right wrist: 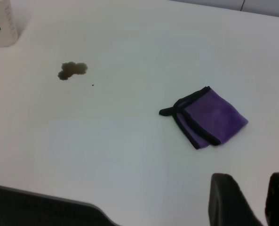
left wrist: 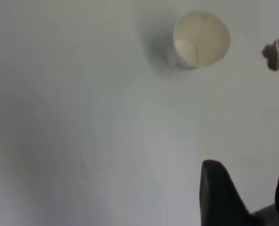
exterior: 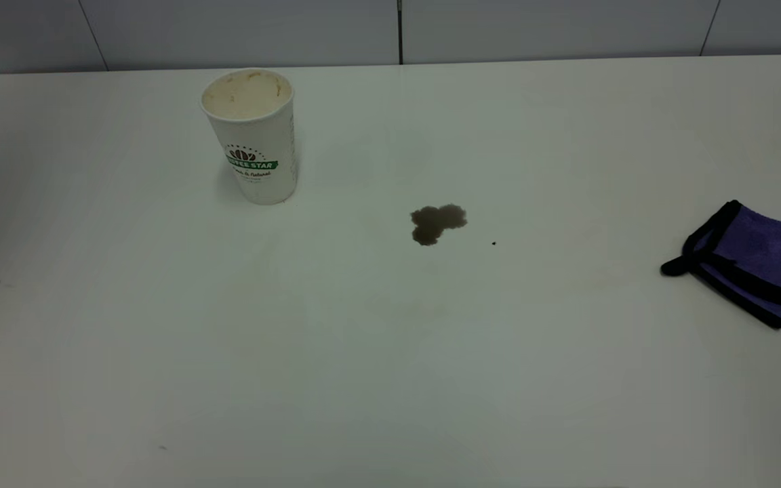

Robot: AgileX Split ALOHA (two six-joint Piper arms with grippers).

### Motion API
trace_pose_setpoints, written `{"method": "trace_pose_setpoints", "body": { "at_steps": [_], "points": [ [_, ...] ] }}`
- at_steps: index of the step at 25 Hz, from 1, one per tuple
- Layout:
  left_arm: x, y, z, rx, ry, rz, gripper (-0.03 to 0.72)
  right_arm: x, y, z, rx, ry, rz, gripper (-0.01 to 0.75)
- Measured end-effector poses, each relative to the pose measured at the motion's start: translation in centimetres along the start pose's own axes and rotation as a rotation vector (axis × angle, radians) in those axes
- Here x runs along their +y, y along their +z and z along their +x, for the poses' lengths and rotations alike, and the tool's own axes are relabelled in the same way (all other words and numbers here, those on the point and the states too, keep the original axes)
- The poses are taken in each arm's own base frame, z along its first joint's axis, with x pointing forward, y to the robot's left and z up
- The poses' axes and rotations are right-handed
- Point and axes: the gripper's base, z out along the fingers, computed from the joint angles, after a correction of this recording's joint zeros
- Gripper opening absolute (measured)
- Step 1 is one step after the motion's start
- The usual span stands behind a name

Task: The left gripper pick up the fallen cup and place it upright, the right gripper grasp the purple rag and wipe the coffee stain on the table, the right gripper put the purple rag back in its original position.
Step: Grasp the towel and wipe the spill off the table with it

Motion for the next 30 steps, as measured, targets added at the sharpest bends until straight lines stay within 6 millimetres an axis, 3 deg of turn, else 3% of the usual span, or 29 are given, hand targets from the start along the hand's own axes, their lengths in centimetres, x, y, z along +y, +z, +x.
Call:
{"method": "trace_pose_setpoints", "body": {
  "at_steps": [9,19,25,30],
  "points": [
    [-4.0,-3.6,10.0,0.059,-0.118,-0.105,0.32,0.0,0.0,0.0,0.0,0.0,0.0,0.241],
    [-8.5,-2.3,22.4,0.066,-0.2,-0.106,0.319,0.0,0.0,0.0,0.0,0.0,0.0,0.241],
    [-10.3,-1.5,27.5,-0.098,-0.175,-0.159,0.319,0.0,0.0,0.0,0.0,0.0,0.0,0.241],
    [-11.1,-2.1,29.4,-0.229,-0.162,-0.204,0.318,0.0,0.0,0.0,0.0,0.0,0.0,0.241]
  ]
}}
